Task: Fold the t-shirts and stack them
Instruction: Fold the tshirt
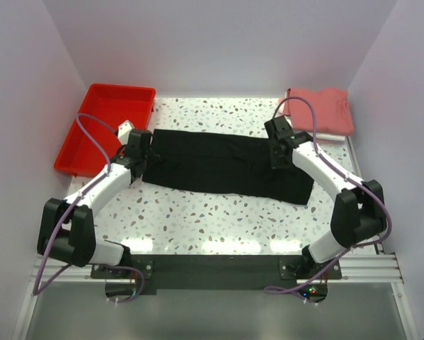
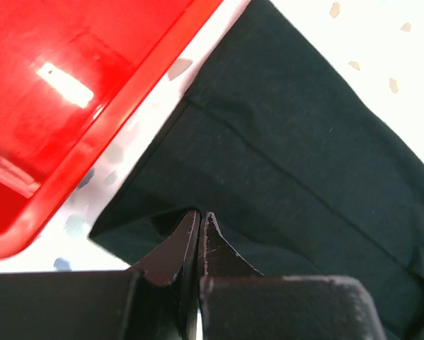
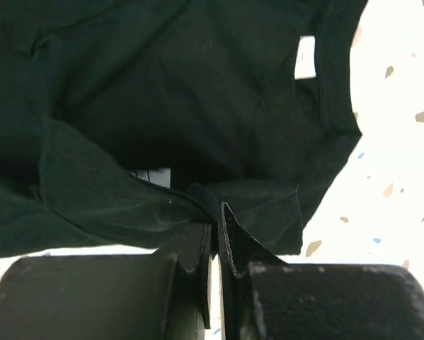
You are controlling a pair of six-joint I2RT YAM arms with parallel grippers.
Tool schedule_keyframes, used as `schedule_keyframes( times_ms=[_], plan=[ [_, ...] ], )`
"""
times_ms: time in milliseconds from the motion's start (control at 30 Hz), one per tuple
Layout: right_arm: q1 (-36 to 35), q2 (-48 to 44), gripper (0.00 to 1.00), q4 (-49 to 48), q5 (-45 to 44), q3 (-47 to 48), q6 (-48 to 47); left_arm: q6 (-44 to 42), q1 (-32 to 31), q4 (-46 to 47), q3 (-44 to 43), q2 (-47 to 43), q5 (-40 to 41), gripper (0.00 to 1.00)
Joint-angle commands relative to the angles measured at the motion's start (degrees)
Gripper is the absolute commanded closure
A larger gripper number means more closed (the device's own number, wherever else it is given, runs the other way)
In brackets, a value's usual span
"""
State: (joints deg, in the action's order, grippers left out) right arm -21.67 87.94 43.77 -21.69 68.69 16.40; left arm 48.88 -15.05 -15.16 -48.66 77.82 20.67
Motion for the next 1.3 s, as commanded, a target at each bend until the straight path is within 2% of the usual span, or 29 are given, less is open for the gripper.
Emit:
schedule_keyframes(
  times_ms=[0,367,700,867,1100,1267],
  plan=[
    [1.1,2.5,1.0,-3.9,0.9,4.1,-3.6,-1.5,0.9,4.3,-4.8,3.7,0.4,1.0],
    [3.0,8.7,1.0,-3.4,-1.8,11.0,-5.7,-1.8,2.0,6.5,-7.9,9.7,0.9,1.0],
    [4.4,10.2,1.0,-1.1,-1.7,12.6,-6.5,2.7,2.2,6.5,-2.5,5.3,5.7,1.0],
    [4.4,7.2,1.0,-1.8,-0.7,8.9,-6.0,3.2,2.2,8.3,0.2,2.0,7.5,1.0],
    [4.4,7.1,1.0,-2.7,-0.6,11.1,-7.2,3.0,2.3,7.5,-1.7,3.9,8.7,1.0],
    [4.4,10.3,1.0,-2.7,-1.5,13.4,-8.3,2.4,2.6,8.1,-3.1,6.4,7.6,0.99]
  ],
)
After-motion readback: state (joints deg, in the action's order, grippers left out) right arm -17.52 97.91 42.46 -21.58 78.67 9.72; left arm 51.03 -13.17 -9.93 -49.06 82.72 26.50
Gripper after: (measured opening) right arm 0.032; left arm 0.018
